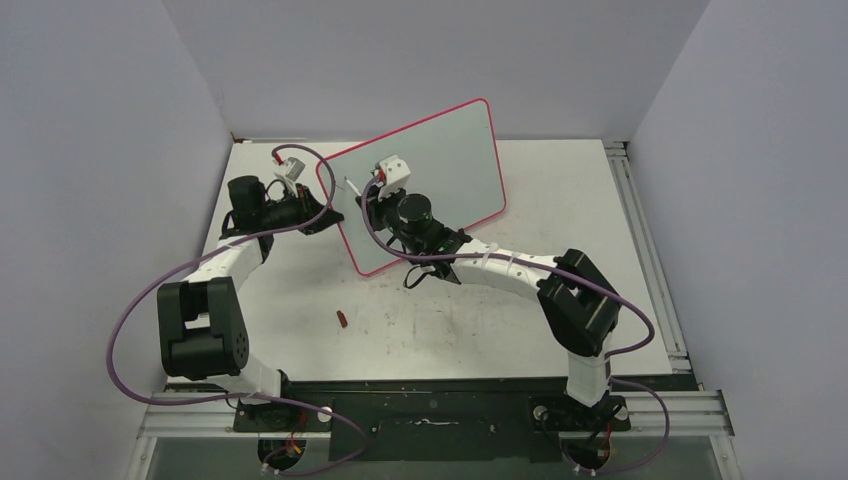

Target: Write a sentence on the whiteboard

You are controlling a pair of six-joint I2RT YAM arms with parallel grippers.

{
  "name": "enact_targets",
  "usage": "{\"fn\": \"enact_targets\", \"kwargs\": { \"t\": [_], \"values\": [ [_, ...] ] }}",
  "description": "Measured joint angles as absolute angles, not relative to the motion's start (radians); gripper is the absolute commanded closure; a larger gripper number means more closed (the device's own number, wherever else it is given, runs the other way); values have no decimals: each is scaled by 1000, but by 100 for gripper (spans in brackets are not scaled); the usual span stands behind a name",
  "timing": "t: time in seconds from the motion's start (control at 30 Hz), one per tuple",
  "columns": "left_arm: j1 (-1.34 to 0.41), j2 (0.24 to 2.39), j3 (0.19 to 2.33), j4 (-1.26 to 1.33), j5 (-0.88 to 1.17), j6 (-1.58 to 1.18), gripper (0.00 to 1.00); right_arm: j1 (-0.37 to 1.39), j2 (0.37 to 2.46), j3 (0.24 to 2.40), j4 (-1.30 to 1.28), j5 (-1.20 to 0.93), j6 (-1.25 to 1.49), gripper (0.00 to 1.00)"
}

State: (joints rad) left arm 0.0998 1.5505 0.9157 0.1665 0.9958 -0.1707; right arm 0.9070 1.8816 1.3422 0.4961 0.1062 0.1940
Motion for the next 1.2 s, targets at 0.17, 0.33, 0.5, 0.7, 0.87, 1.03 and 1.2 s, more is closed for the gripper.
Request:
{"fn": "enact_targets", "kwargs": {
  "t": [0.17,0.33,0.5,0.7,0.87,1.03,1.2],
  "values": [
    [100,1551,916,167,996,-171,100,907,1882,1342,496,106,194,95],
    [100,1551,916,167,996,-171,100,909,1882,1341,496,106,196,95],
    [100,1551,916,167,995,-171,100,913,1882,1328,498,106,198,95],
    [100,1551,916,167,995,-171,100,926,1882,1312,497,105,198,95],
    [100,1551,916,167,995,-171,100,934,1882,1301,496,107,198,95],
    [100,1551,916,167,995,-171,100,938,1882,1292,497,117,202,95],
    [100,1551,916,167,995,-171,100,938,1882,1280,497,118,206,95]
  ]
}}
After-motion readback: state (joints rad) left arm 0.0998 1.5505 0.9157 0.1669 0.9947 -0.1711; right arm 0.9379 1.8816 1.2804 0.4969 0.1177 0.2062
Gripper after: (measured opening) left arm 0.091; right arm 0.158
